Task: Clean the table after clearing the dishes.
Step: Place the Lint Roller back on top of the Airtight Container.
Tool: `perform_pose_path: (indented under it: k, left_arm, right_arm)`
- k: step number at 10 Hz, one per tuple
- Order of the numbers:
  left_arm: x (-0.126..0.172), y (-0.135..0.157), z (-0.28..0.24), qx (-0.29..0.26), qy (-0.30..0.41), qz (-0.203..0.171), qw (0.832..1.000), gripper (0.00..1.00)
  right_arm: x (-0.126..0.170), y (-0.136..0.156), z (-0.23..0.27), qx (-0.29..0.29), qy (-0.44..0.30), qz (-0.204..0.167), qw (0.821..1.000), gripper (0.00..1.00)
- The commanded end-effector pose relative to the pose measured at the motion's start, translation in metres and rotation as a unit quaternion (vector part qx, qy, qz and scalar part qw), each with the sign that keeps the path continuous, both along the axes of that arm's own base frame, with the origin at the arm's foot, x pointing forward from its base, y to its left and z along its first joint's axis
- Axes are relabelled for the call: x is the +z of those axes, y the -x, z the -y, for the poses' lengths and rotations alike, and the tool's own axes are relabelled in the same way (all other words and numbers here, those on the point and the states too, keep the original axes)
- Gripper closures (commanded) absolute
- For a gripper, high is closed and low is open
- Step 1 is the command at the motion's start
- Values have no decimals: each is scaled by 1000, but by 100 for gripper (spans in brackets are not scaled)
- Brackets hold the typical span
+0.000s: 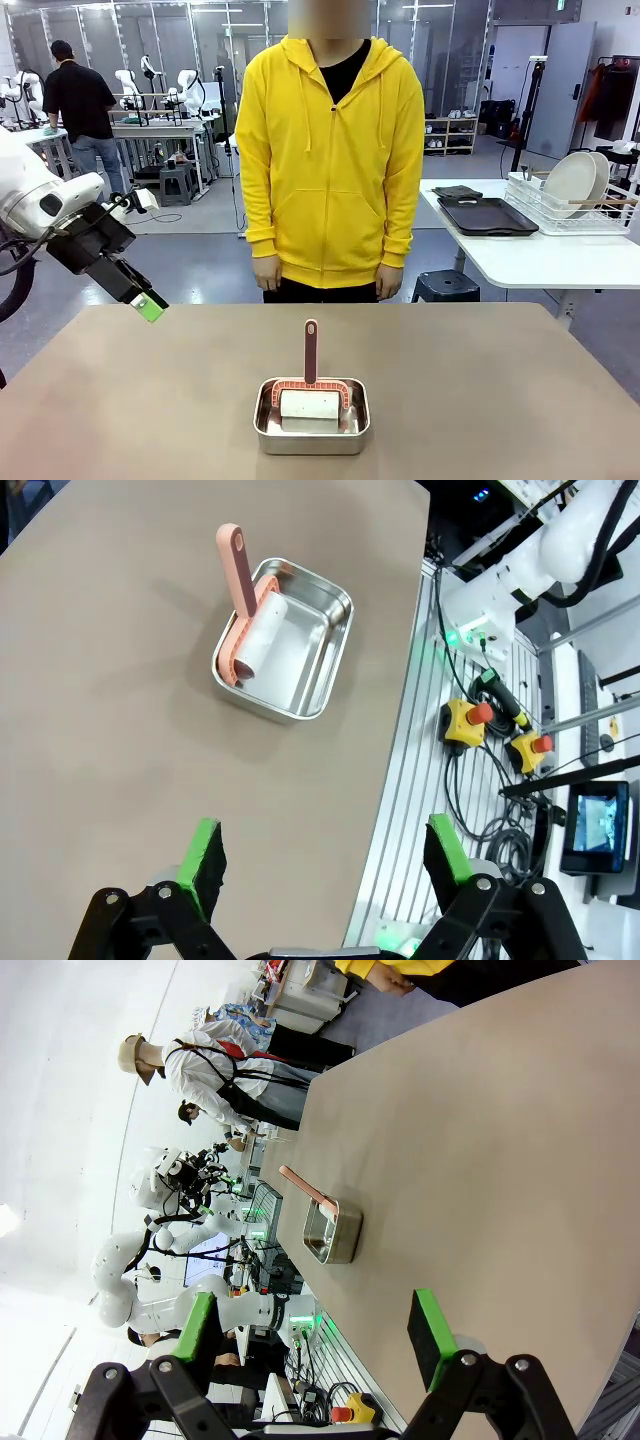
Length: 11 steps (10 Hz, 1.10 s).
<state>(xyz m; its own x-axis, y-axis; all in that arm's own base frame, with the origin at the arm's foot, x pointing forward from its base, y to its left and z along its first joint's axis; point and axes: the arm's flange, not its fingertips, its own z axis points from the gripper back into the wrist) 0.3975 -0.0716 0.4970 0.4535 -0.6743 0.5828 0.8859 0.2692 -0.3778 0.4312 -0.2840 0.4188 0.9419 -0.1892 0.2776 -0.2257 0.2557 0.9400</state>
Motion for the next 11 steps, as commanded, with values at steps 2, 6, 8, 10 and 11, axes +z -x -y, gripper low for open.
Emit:
perform_pose_path:
  k: [2, 6, 8, 10, 11]
  left_arm:
    - [0, 0, 0, 0, 0, 0, 1000, 0]
    - [27, -29, -103, 78, 100, -127, 984, 0]
    - [24, -33, -173, 93, 136, -165, 972, 0]
    - [17, -34, -249, 131, 157, -181, 962, 0]
    - [16, -37, -286, 161, 182, -189, 951, 0]
  right_arm:
    - [2, 3, -6, -4, -3, -2, 1000, 5]
    - [2, 3, -6, -4, -3, -2, 1000, 5]
    - [2, 3, -6, -4, -3, -2, 1000, 5]
    - [2, 3, -6, -4, -3, -2, 1000, 5]
    - [2, 3, -6, -4, -3, -2, 1000, 5]
